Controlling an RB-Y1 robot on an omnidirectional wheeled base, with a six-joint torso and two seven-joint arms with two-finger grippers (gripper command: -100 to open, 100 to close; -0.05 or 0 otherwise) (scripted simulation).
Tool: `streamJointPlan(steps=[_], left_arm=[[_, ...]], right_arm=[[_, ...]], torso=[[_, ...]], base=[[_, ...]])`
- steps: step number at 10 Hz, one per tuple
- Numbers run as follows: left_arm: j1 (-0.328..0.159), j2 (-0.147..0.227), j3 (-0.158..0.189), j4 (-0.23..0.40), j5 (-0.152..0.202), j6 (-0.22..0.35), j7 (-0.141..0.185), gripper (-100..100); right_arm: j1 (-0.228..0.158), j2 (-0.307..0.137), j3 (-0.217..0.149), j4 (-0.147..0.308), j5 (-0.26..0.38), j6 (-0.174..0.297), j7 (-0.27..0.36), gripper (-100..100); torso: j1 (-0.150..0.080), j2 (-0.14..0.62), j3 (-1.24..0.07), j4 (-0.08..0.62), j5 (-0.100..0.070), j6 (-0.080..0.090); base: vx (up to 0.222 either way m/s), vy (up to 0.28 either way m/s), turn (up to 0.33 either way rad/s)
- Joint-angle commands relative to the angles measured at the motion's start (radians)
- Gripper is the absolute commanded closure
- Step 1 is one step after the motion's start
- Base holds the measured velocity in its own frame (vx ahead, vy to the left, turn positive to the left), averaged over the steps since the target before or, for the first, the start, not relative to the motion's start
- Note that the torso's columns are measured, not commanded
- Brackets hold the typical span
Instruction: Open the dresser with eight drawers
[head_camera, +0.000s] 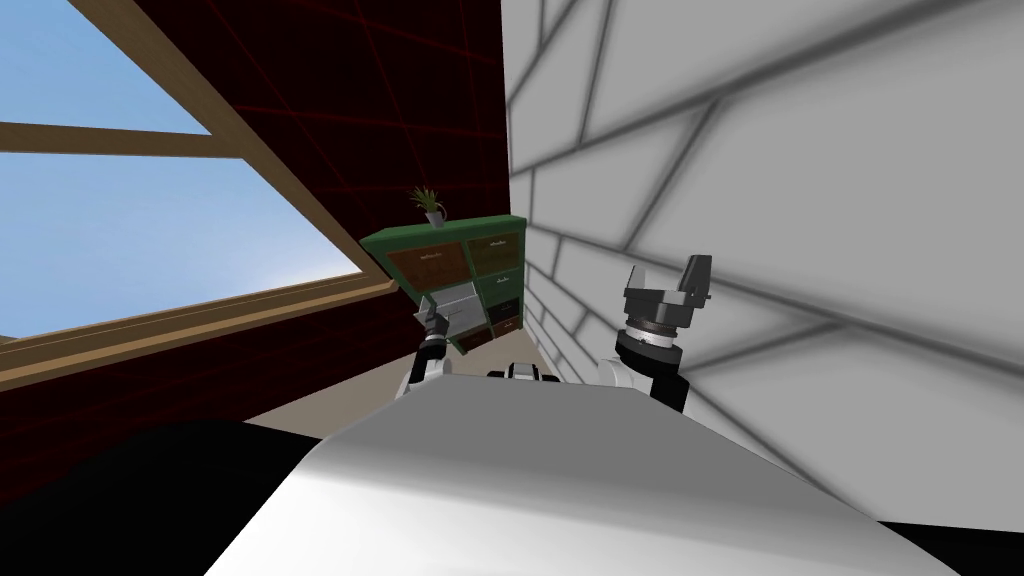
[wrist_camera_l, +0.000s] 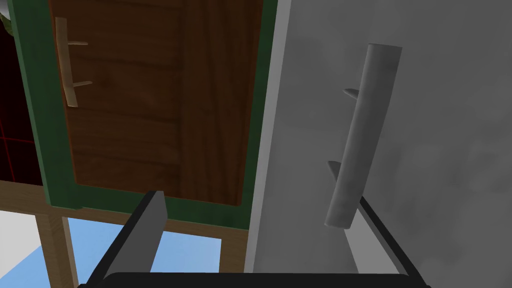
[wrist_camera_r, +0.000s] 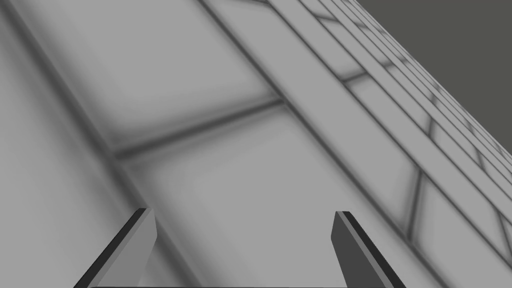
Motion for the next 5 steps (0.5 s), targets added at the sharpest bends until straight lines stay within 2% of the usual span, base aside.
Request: streamJointPlan(steps=[1,5], left_arm=[[0.001,0.000,0.000,0.002,0.000,0.001,0.000,0],[0.002,-0.001,-0.001,0.004,0.000,0.003,0.000,0]], right_arm=[[0.000,0.000,0.000,0.000,0.000,0.000,0.000,0],[0.000,0.000,0.000,0.000,0.000,0.000,0.000,0]], torso=[[0.001,-0.001,-0.001,-0.001,0.001,0.000],[0.002,-0.002,-0.001,-0.002,0.002,0.000]], base=[[0.000,0.000,0.000],[0.000,0.000,0.000]])
